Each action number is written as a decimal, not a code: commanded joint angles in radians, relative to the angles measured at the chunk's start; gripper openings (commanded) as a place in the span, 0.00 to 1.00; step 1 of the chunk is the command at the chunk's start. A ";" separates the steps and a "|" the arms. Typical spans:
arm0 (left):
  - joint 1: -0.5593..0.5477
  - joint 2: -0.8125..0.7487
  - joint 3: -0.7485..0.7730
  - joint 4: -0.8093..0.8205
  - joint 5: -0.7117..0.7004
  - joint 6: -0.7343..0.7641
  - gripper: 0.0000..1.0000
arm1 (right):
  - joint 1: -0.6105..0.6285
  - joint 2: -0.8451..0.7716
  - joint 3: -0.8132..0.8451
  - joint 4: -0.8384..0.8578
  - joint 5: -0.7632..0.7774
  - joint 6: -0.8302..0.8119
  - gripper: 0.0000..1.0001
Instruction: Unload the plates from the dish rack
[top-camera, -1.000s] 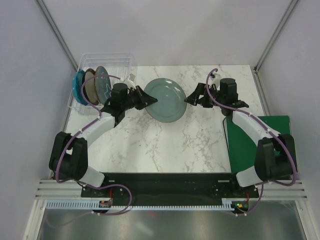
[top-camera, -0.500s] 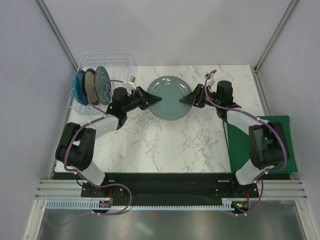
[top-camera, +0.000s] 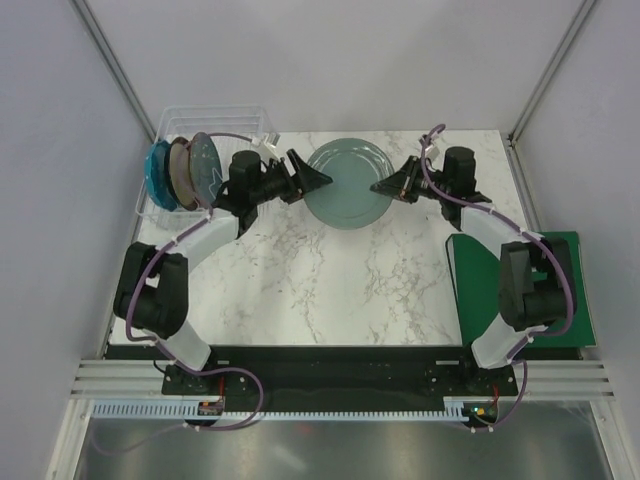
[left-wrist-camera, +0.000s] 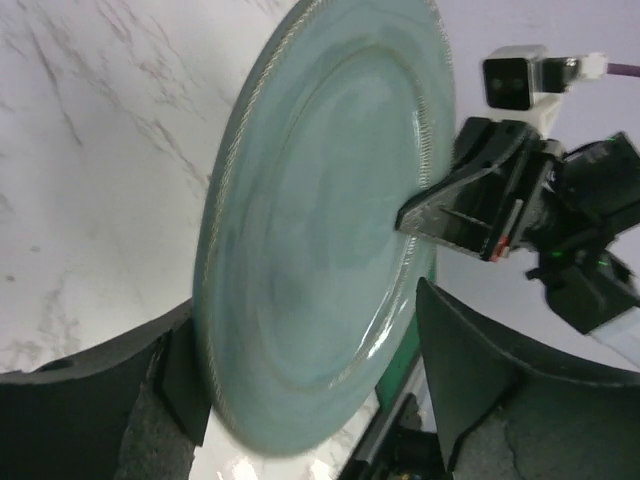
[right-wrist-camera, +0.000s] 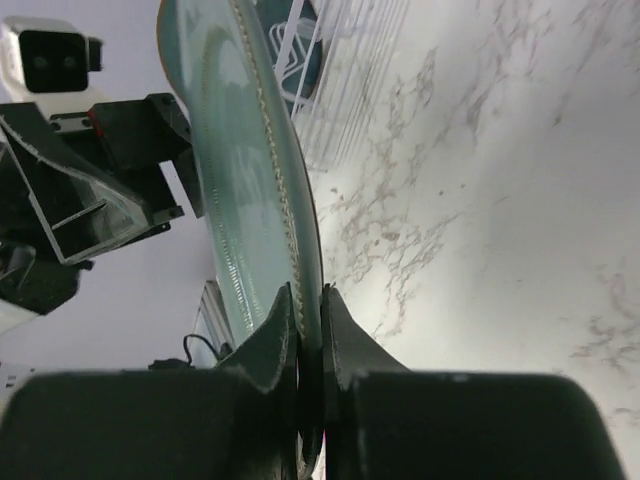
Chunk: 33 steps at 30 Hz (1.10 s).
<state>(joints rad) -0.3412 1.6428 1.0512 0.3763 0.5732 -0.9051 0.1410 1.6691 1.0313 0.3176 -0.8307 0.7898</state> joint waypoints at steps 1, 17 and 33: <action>0.005 -0.098 0.185 -0.351 -0.267 0.337 0.84 | -0.118 -0.023 0.200 -0.189 0.186 -0.173 0.00; 0.057 -0.270 0.217 -0.514 -0.990 0.729 0.95 | -0.196 0.579 0.826 -0.359 0.222 -0.144 0.00; 0.165 -0.225 0.207 -0.534 -1.018 0.741 0.96 | -0.193 0.840 1.044 -0.466 0.226 -0.136 0.32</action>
<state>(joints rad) -0.2012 1.4143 1.2537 -0.1478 -0.4118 -0.2070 -0.0563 2.5134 2.0308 -0.1669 -0.5846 0.6720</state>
